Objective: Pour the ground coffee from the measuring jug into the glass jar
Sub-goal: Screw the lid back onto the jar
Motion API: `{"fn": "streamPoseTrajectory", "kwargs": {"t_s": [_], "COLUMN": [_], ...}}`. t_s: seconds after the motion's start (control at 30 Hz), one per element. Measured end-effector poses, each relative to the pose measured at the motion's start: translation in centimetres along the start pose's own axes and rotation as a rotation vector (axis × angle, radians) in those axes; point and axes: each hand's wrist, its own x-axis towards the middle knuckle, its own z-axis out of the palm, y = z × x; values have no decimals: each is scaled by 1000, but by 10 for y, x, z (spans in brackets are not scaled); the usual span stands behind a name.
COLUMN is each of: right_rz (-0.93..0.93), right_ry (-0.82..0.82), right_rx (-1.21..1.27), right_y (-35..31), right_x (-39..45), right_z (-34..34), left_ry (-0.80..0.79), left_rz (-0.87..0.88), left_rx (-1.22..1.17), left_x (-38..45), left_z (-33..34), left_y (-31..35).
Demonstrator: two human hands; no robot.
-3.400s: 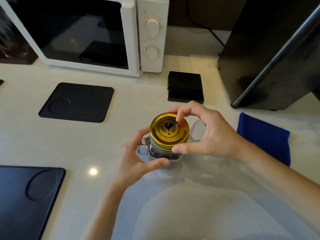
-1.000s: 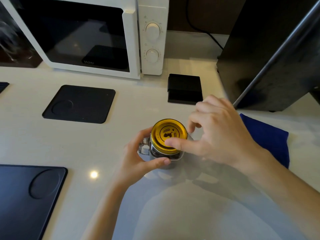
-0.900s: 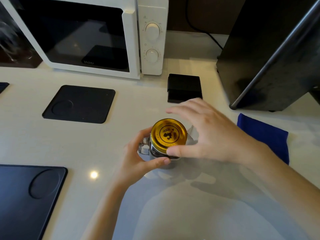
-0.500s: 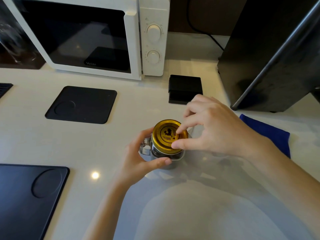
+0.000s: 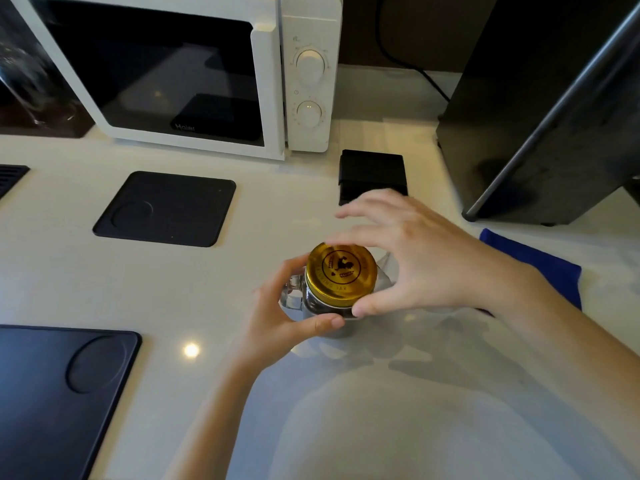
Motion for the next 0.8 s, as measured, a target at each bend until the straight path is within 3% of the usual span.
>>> {"fn": "streamPoseTrajectory", "kwargs": {"t_s": [0.1,0.3,0.5,0.8], "right_rz": [-30,45,-17,22], "right_ry": [-123,53,-84,-9], "right_rx": [46,-61,106,15], "right_y": [-1,3,-1,0], "right_x": [2,-1,3,5], "right_z": [5,0,8,6], "left_ry": [5,0,0,-7], "left_rz": [2,-2,10,10], "left_rx": [-9,9,22,29], "left_x": [0,0,0,1], "left_z": [0,0,0,0], "left_y": [-1,2,-2,0]}}
